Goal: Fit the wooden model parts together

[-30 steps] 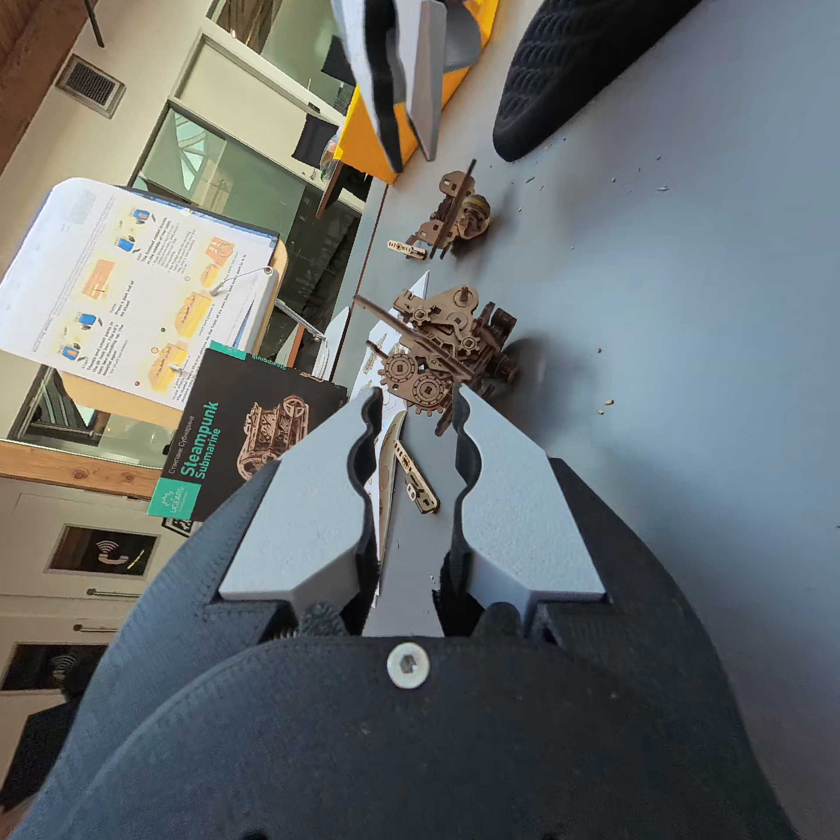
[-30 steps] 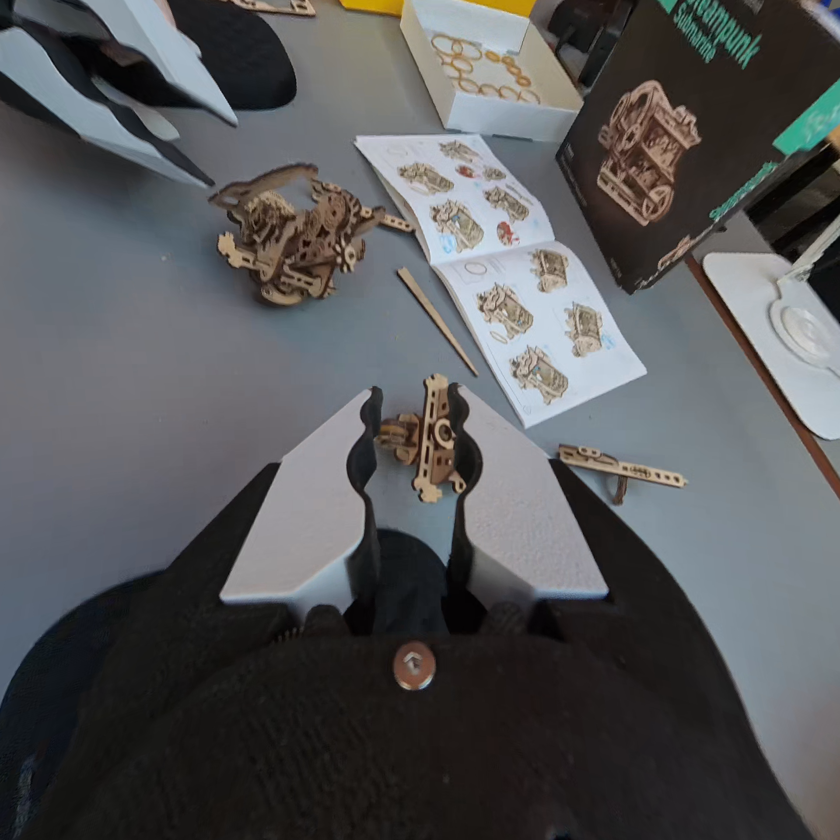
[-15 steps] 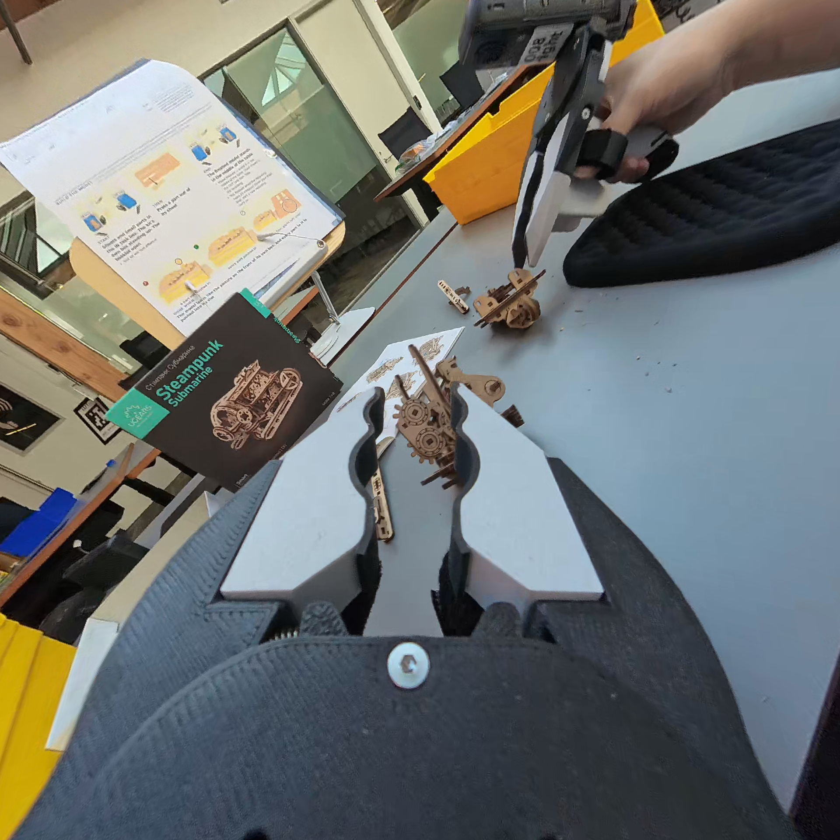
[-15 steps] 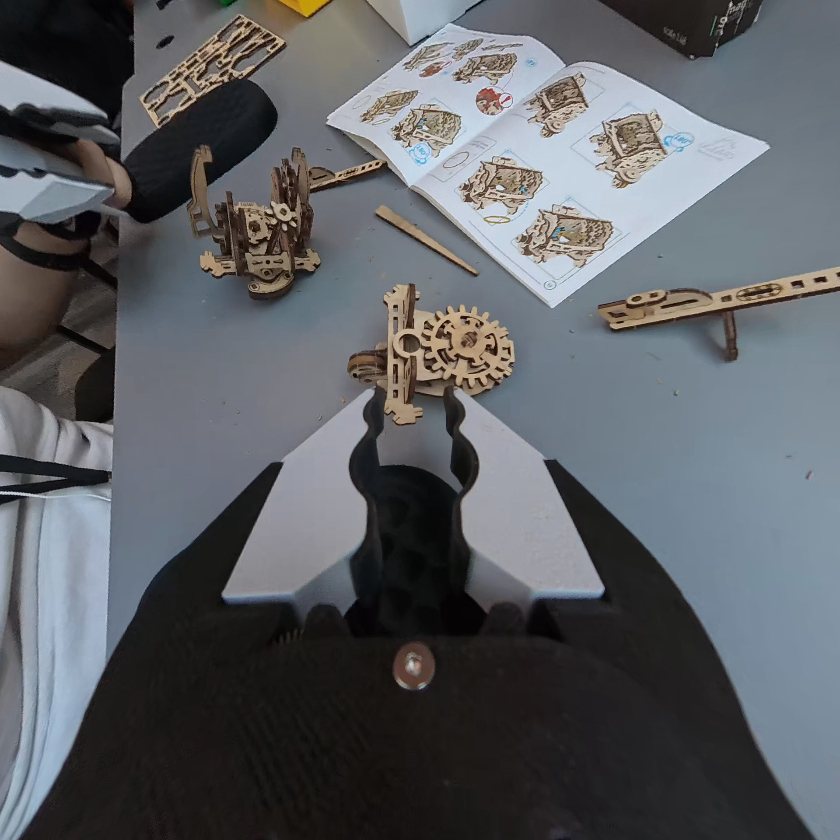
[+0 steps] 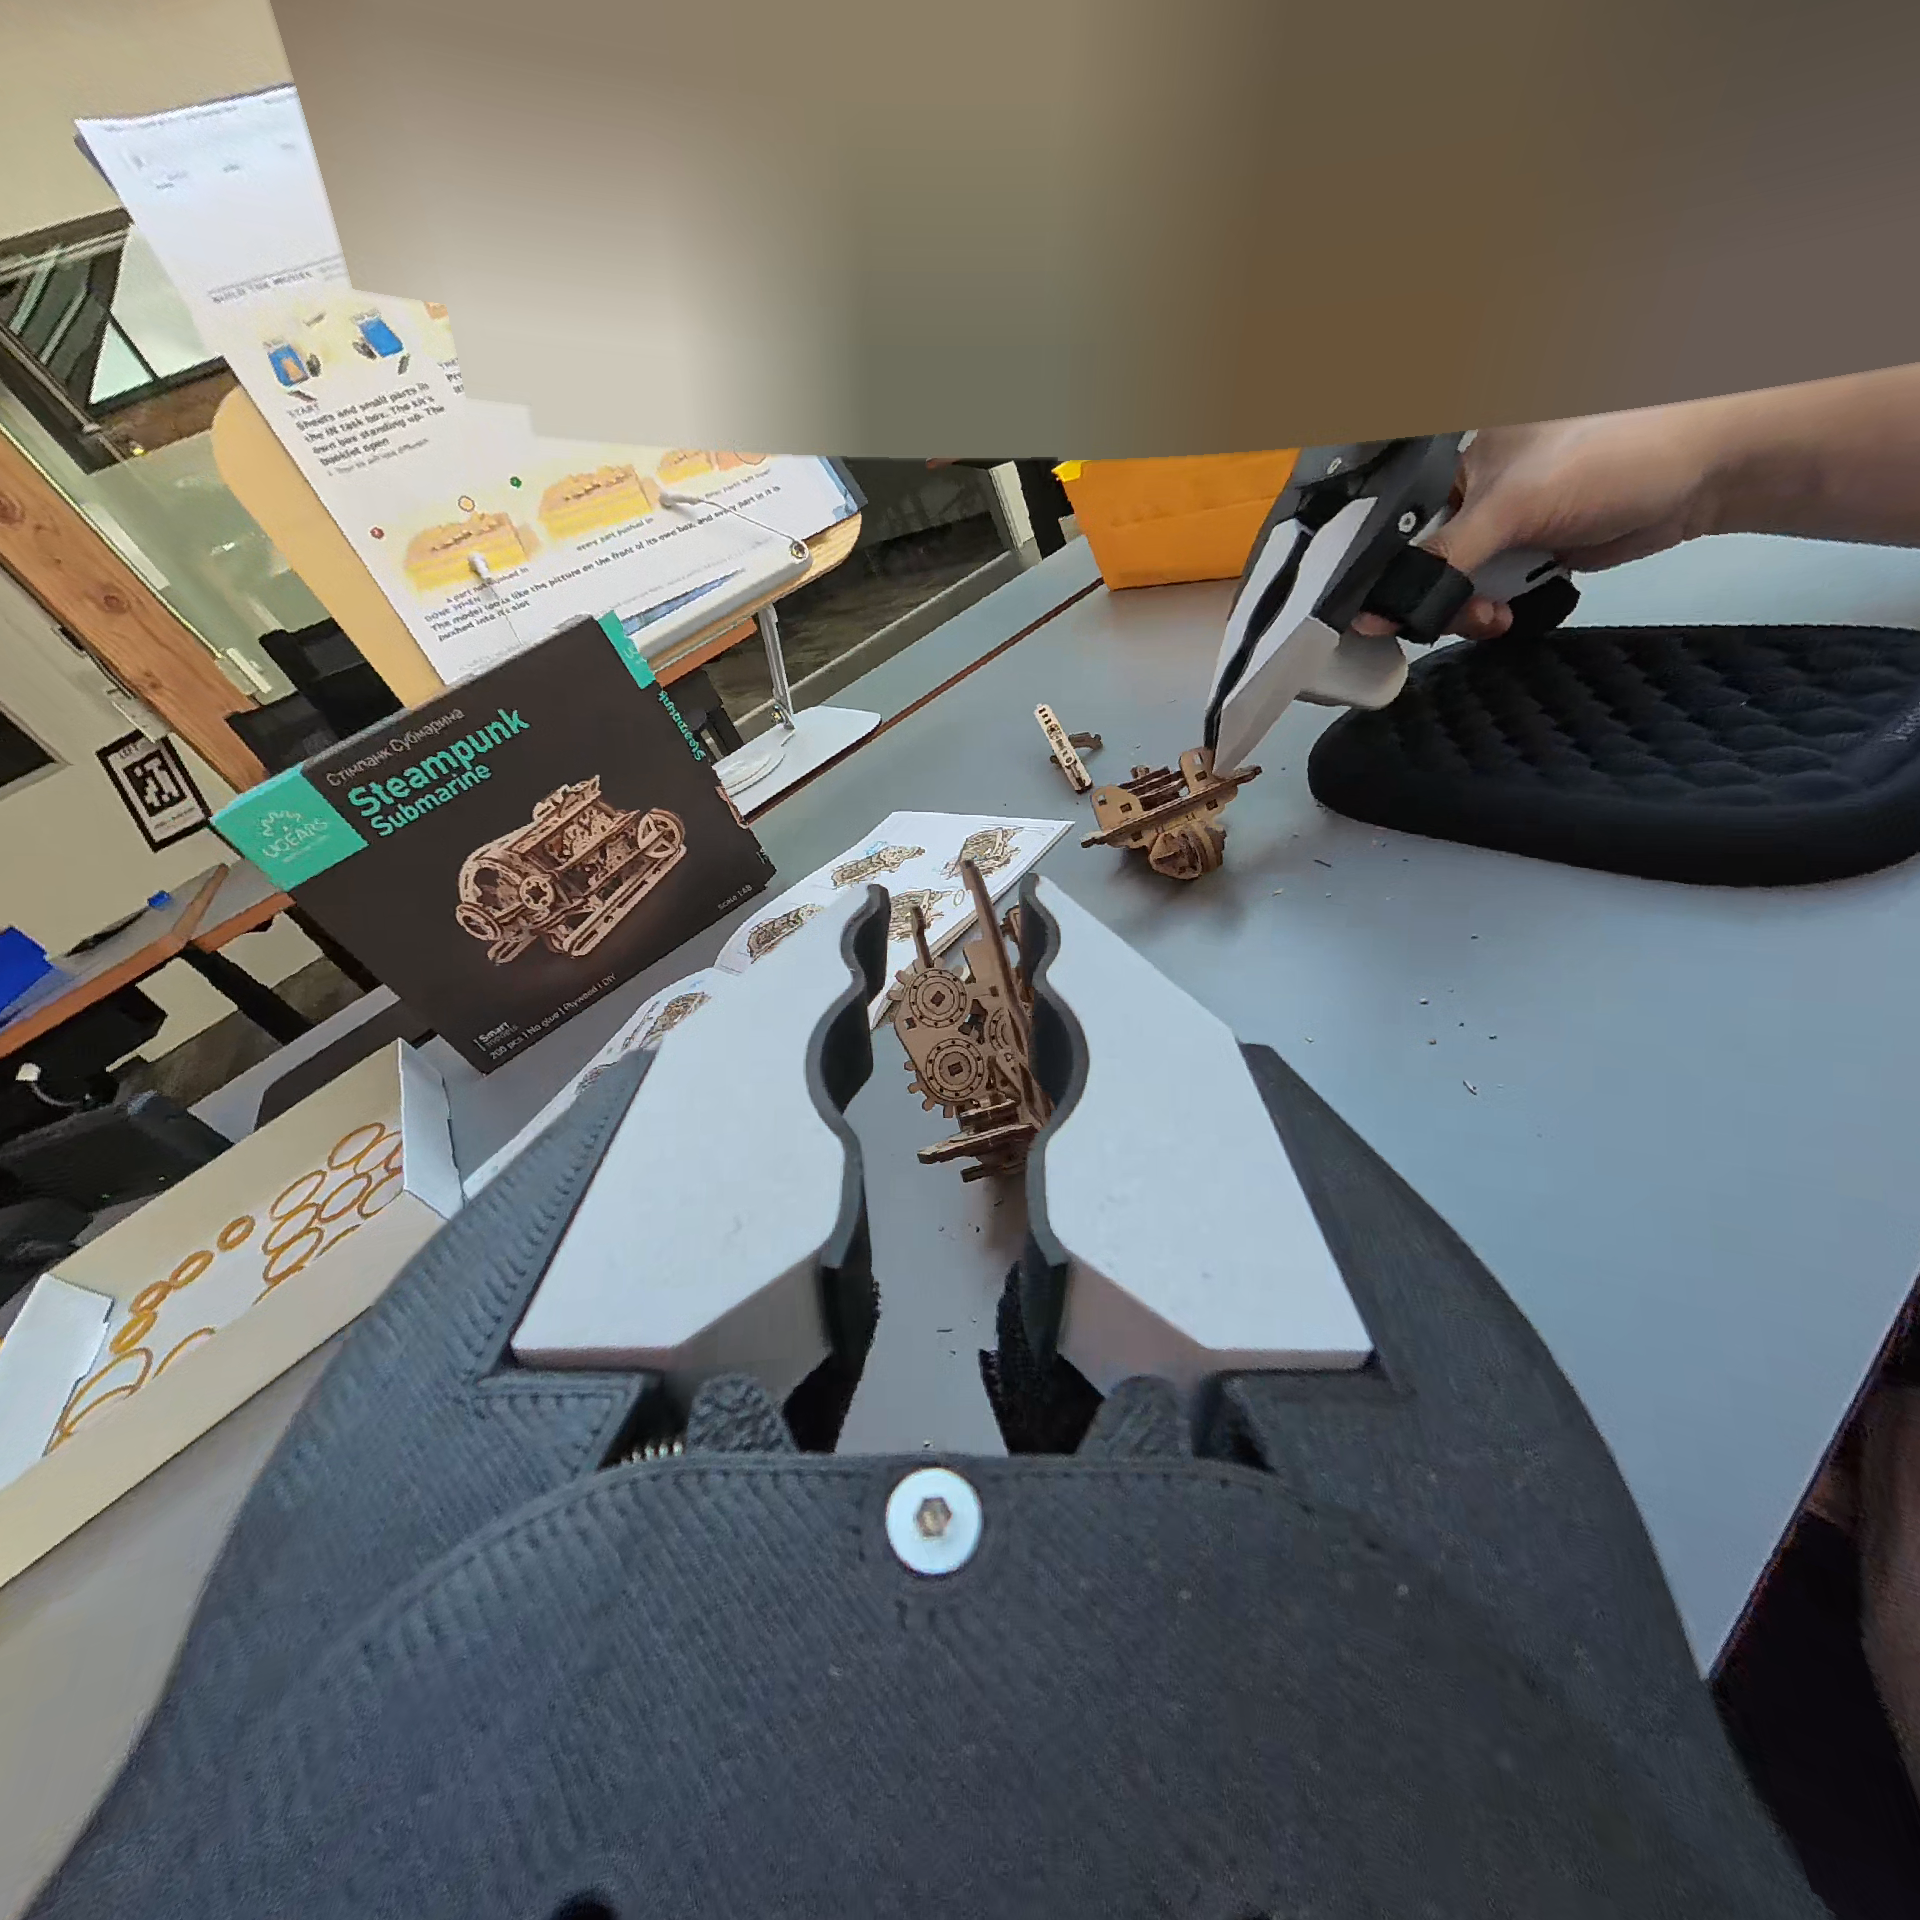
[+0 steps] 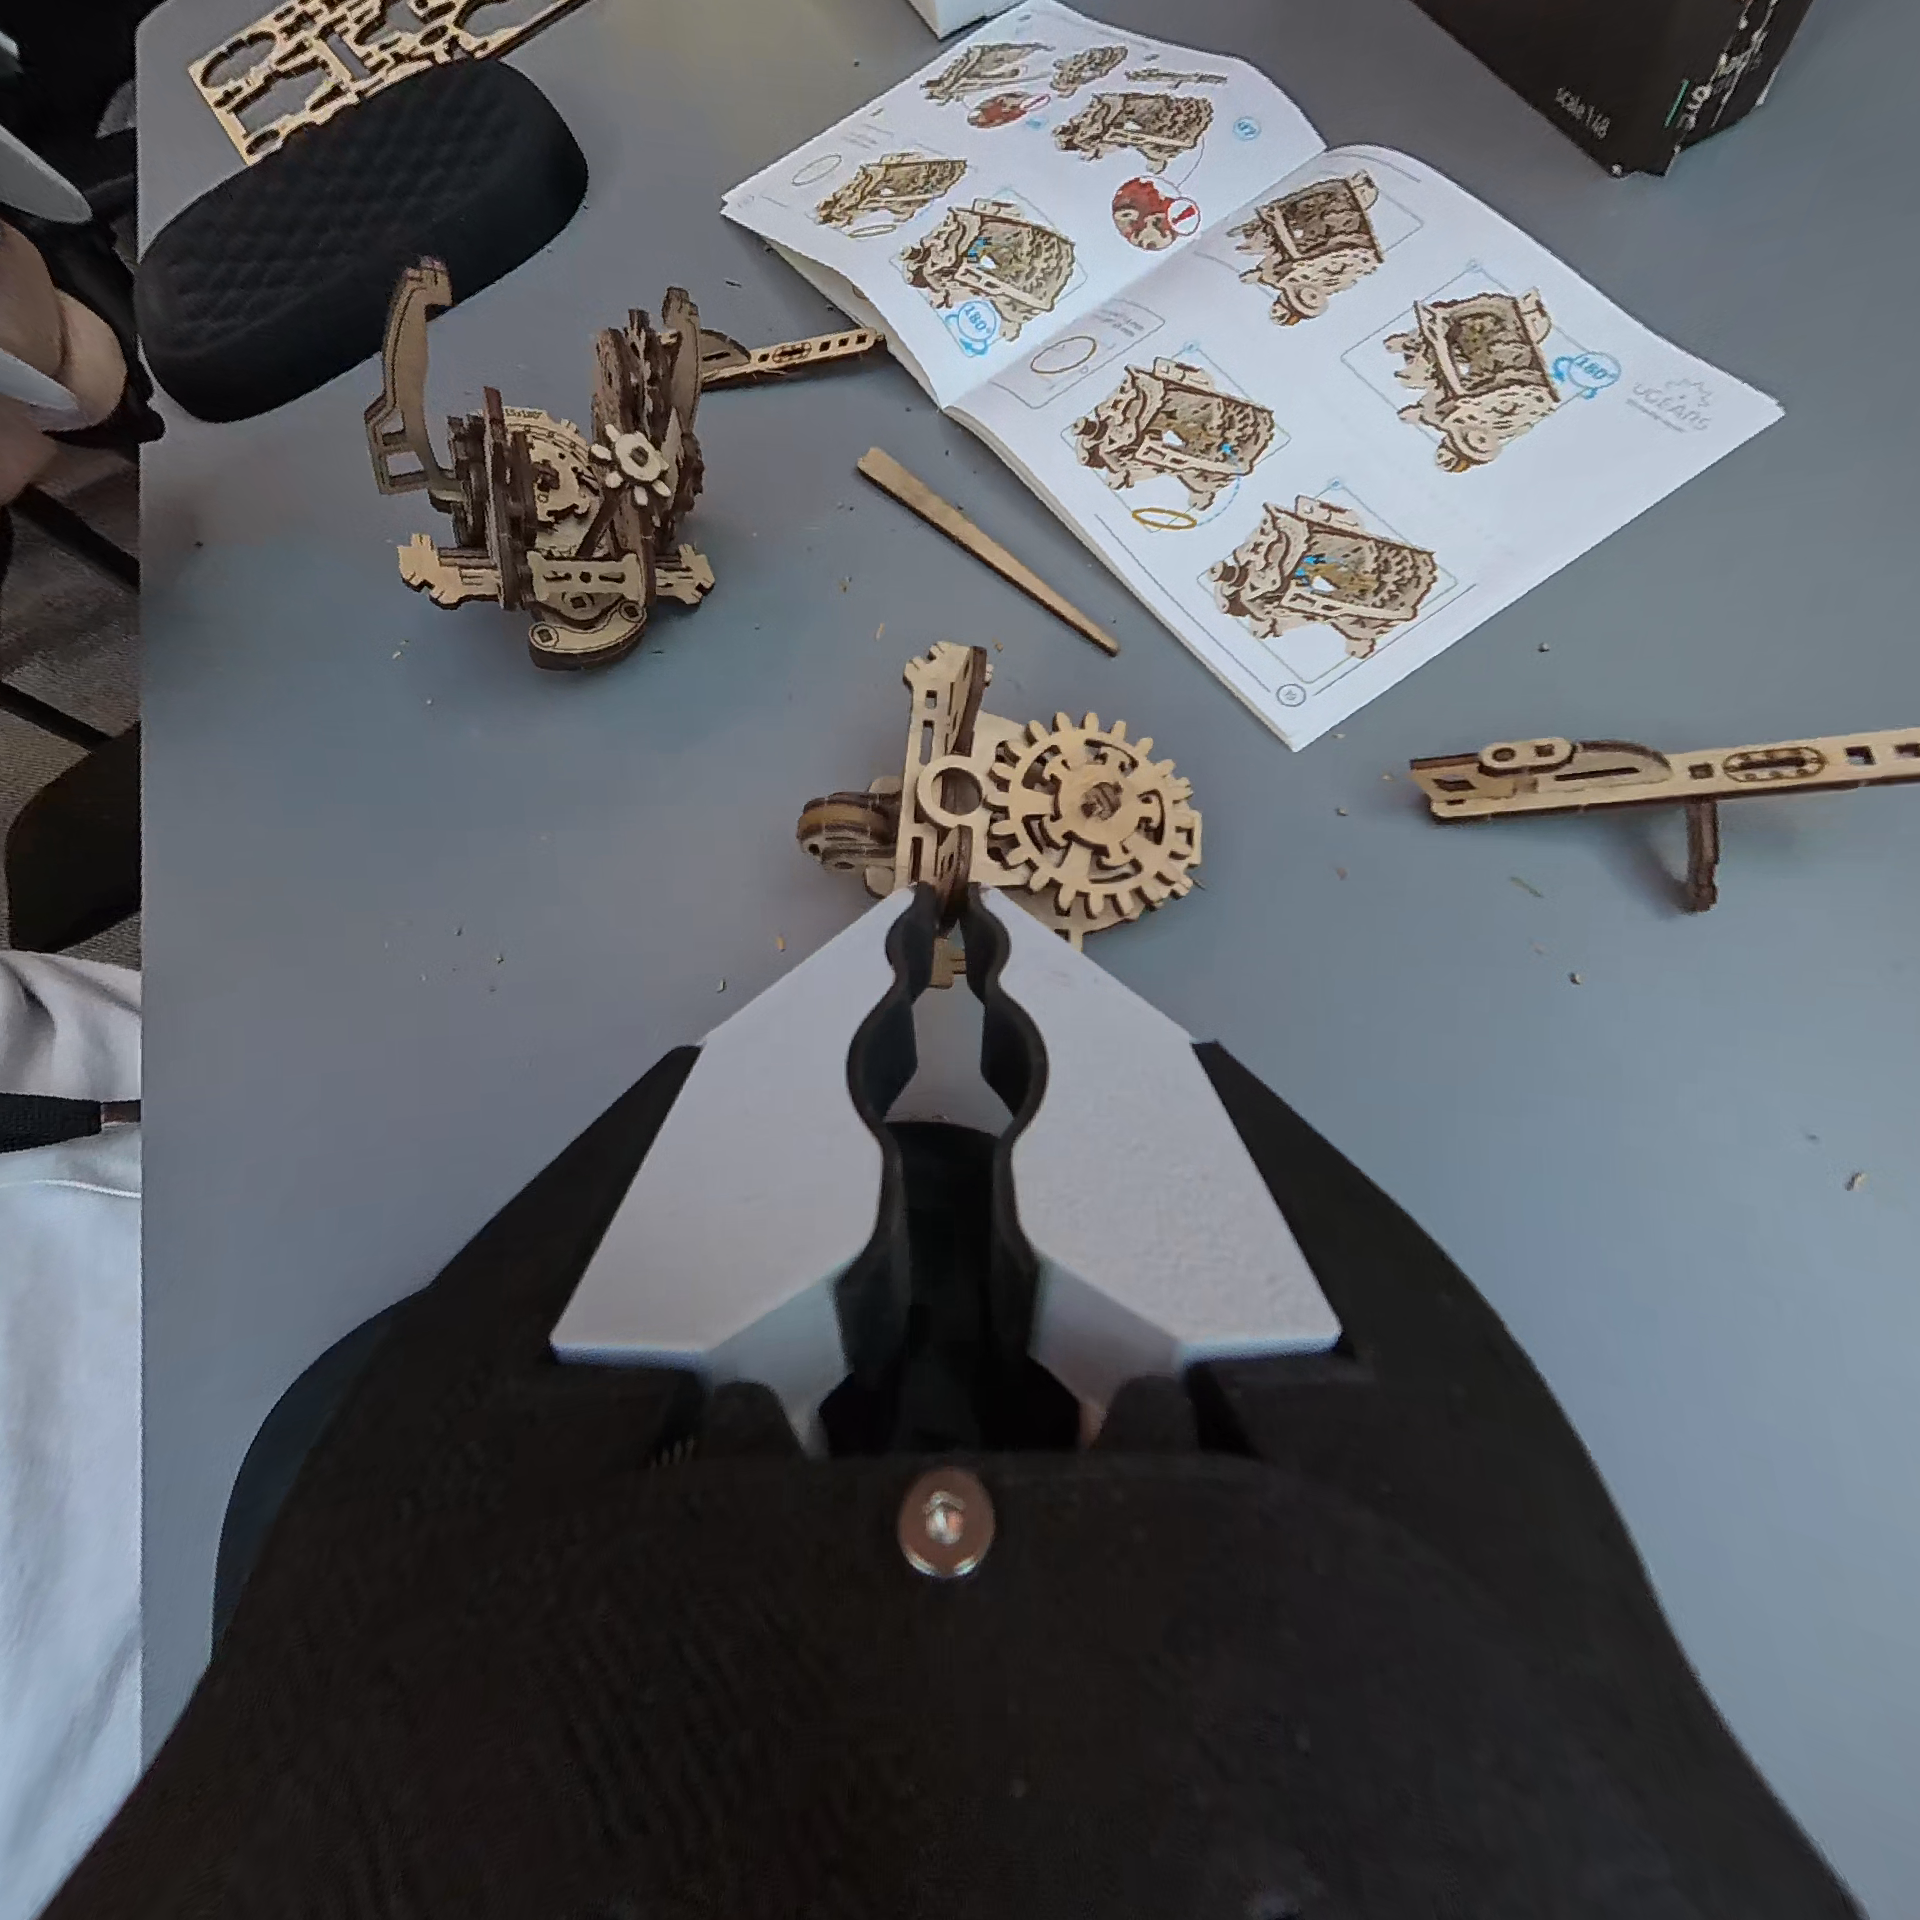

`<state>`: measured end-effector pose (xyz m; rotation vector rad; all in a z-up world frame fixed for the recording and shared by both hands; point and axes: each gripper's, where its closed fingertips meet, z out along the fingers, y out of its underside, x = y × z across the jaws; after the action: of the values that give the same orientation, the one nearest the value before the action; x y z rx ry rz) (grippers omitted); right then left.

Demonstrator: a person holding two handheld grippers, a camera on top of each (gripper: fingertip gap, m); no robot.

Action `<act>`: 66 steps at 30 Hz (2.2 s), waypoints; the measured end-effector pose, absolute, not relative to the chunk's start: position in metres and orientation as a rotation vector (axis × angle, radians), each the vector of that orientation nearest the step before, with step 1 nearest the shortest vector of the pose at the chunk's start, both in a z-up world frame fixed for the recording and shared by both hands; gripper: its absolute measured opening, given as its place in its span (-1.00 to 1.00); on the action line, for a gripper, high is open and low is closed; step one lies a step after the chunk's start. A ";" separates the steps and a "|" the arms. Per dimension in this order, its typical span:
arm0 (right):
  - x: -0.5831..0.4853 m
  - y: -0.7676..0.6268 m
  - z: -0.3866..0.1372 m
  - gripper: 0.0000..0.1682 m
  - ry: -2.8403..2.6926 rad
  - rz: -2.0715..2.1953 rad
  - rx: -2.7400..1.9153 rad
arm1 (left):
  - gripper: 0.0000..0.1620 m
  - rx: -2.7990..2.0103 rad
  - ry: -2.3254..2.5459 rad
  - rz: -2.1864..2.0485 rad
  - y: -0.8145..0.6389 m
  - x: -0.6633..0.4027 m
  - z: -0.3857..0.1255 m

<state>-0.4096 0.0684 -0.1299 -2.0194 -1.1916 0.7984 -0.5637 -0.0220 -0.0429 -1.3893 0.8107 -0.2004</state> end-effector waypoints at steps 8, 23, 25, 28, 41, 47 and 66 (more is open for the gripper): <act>-0.416 0.069 -0.108 -0.98 -1.447 0.254 -1.743 | -0.73 -1.527 0.799 -0.323 -0.006 -0.577 -0.053; -0.462 0.047 -0.073 -0.97 -1.974 -0.580 -1.105 | -0.61 -1.706 1.263 -0.807 0.078 -0.559 -0.065; -0.466 0.046 -0.072 -0.97 -2.007 -0.624 -1.086 | -0.61 -1.678 1.366 -0.842 0.081 -0.552 -0.070; -0.471 0.047 -0.073 -0.97 -2.054 -0.667 -1.094 | -0.57 -1.712 1.484 -0.850 0.090 -0.550 -0.092; -0.485 0.055 -0.079 -0.97 -2.240 -1.050 -0.990 | -0.63 -1.713 1.436 -1.250 0.097 -0.531 -0.080; -0.496 0.048 -0.088 -0.97 -2.312 -1.157 -0.981 | -0.57 -1.661 1.366 -1.381 0.112 -0.521 -0.067; -0.504 0.044 -0.083 -0.97 -2.221 -1.325 -1.091 | -0.60 -1.575 1.309 -1.522 0.094 -0.537 -0.065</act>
<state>-0.5040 0.0445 -0.0826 -1.0910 -2.2214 -1.3253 -0.5368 0.0945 -0.0646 -1.5755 1.3091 -1.5216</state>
